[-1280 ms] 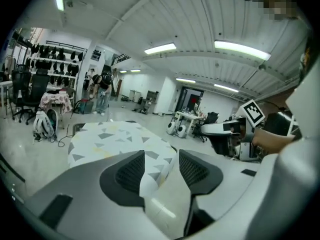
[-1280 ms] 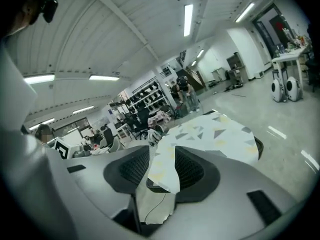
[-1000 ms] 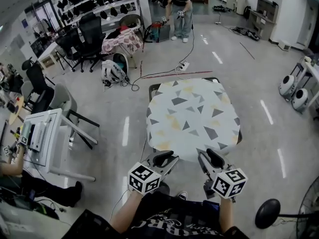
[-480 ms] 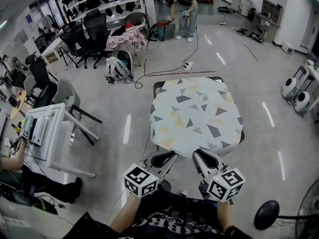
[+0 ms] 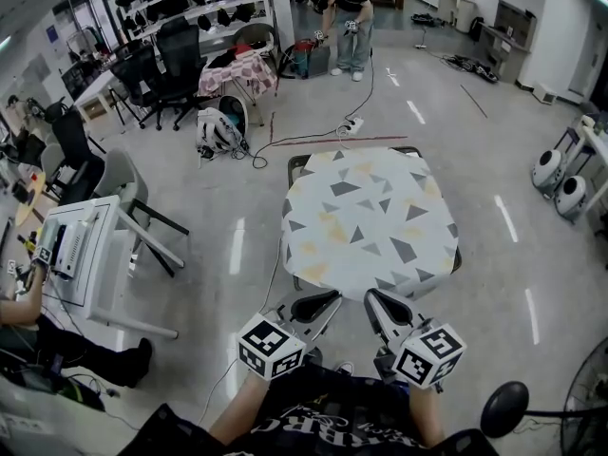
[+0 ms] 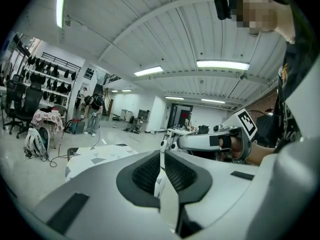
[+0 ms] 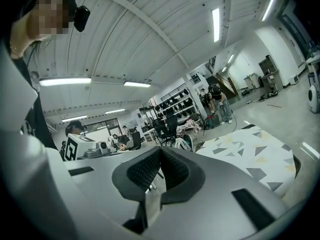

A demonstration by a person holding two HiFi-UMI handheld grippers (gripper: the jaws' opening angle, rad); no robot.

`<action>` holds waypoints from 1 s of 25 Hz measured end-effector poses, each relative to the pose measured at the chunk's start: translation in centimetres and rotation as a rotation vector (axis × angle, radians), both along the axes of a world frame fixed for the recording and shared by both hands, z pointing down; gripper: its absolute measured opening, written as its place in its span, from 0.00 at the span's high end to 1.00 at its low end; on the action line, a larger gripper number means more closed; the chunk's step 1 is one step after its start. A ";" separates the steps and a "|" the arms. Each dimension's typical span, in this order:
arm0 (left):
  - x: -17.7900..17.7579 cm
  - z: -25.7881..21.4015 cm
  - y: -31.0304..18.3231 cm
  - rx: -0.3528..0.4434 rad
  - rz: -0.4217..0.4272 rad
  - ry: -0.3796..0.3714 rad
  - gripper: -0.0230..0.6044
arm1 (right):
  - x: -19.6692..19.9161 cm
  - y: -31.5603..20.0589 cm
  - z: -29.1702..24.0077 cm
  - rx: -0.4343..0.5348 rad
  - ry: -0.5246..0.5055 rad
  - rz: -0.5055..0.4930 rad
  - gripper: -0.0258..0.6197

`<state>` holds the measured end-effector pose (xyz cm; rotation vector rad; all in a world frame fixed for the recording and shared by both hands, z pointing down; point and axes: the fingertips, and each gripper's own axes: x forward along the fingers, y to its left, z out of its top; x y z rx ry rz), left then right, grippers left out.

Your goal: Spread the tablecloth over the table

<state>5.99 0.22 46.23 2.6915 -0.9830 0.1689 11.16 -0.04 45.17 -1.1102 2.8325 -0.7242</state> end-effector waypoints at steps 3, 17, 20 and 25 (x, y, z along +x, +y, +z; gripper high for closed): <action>0.1 0.1 0.1 0.000 0.002 -0.005 0.90 | -0.2 0.1 0.1 -0.008 -0.025 -0.010 0.94; 0.2 0.1 0.6 -0.006 0.019 -0.008 0.90 | -1.0 0.7 0.7 -0.016 -0.001 -0.035 0.94; 0.2 0.4 0.5 -0.010 0.019 -0.009 0.90 | -1.1 0.6 1.0 -0.020 0.002 -0.036 0.94; 0.1 0.7 0.6 -0.018 0.023 -0.017 0.89 | -1.2 0.6 1.4 -0.024 0.013 -0.034 0.94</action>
